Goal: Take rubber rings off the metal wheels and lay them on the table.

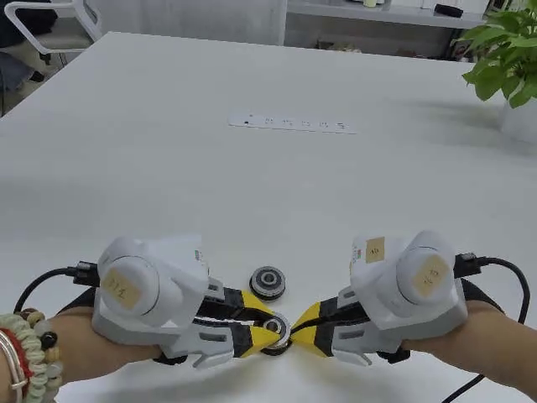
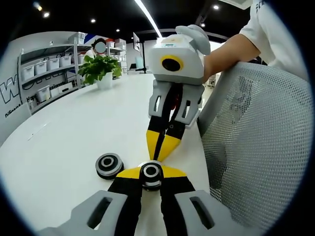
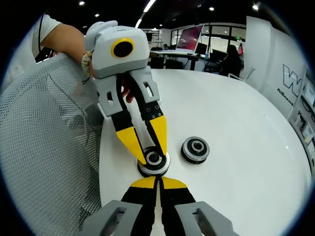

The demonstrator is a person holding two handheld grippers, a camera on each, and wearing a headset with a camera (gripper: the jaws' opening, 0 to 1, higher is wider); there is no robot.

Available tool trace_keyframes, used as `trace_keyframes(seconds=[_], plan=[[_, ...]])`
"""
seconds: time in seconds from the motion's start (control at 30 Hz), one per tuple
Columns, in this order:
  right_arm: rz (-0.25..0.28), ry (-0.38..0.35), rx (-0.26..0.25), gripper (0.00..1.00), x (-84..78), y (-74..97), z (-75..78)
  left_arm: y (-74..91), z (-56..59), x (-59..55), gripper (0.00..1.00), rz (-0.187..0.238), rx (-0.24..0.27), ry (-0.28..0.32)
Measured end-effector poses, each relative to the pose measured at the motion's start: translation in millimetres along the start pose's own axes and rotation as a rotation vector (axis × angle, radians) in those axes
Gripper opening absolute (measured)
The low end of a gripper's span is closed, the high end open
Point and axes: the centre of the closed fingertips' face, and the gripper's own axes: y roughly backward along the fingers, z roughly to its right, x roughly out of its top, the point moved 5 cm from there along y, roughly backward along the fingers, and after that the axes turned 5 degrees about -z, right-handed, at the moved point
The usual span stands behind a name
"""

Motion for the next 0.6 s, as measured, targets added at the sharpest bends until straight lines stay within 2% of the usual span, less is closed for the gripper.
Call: trace_keyframes(seconds=[0.23,0.27,0.3,0.4,0.43,0.53,0.6], plan=[[0.002,-0.061,-0.007,0.0,-0.5,-0.2,2.0,-0.7,-0.9,0.8,0.08,0.005,0.009,0.003],[-0.013,-0.125,-0.006,0.0,-2.2,0.7,1.9,-0.8,-1.3,0.9,0.08,0.005,0.008,0.004],[-0.006,-0.149,-0.007,0.0,-0.8,0.8,3.9,-0.9,-1.0,1.0,0.08,0.005,0.009,0.004],[-0.001,-0.115,-0.013,0.0,-1.2,1.1,5.4,-1.5,-1.7,1.4,0.08,0.006,0.015,0.006],[-0.002,-0.126,-0.013,0.0,-1.2,1.4,5.8,-1.5,-1.7,1.5,0.08,0.007,0.016,0.006],[-0.005,-0.215,-0.009,0.0,-0.8,2.8,7.7,-1.9,-1.9,1.7,0.08,0.007,0.018,0.006],[0.016,-0.264,0.002,0.0,-0.4,3.8,11.0,-2.2,-2.1,1.9,0.08,0.007,0.019,0.007]])
